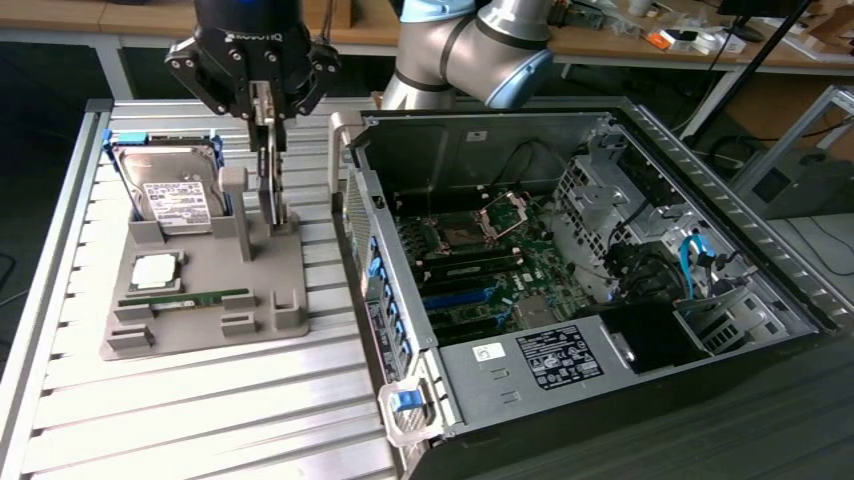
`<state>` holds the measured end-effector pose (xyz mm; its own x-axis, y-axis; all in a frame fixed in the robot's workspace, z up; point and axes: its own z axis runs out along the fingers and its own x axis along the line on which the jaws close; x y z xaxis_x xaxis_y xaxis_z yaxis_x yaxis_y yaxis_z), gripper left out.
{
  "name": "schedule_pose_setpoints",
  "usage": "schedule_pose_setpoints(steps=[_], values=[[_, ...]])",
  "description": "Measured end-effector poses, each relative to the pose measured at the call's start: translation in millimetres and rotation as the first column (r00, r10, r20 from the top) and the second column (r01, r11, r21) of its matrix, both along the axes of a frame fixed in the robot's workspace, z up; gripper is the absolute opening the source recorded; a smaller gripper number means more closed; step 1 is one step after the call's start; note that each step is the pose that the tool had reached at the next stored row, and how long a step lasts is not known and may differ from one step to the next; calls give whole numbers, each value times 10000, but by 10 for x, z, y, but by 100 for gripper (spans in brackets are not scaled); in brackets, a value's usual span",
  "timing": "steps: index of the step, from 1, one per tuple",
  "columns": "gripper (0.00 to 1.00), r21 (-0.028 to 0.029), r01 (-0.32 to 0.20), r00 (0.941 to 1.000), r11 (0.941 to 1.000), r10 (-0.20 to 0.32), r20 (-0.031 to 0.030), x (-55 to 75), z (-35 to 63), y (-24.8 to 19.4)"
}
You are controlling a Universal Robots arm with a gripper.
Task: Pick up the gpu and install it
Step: 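Pick up the gpu and move the gpu toward the slot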
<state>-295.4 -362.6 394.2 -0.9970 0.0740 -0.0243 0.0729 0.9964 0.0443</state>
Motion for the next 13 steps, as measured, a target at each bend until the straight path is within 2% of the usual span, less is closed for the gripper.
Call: schedule_pose_setpoints(steps=[3,13], values=[[27,-1,-1,10000,10000,1,-1,1,95,0],[27,0,0,10000,10000,0,1,1,247,0]])
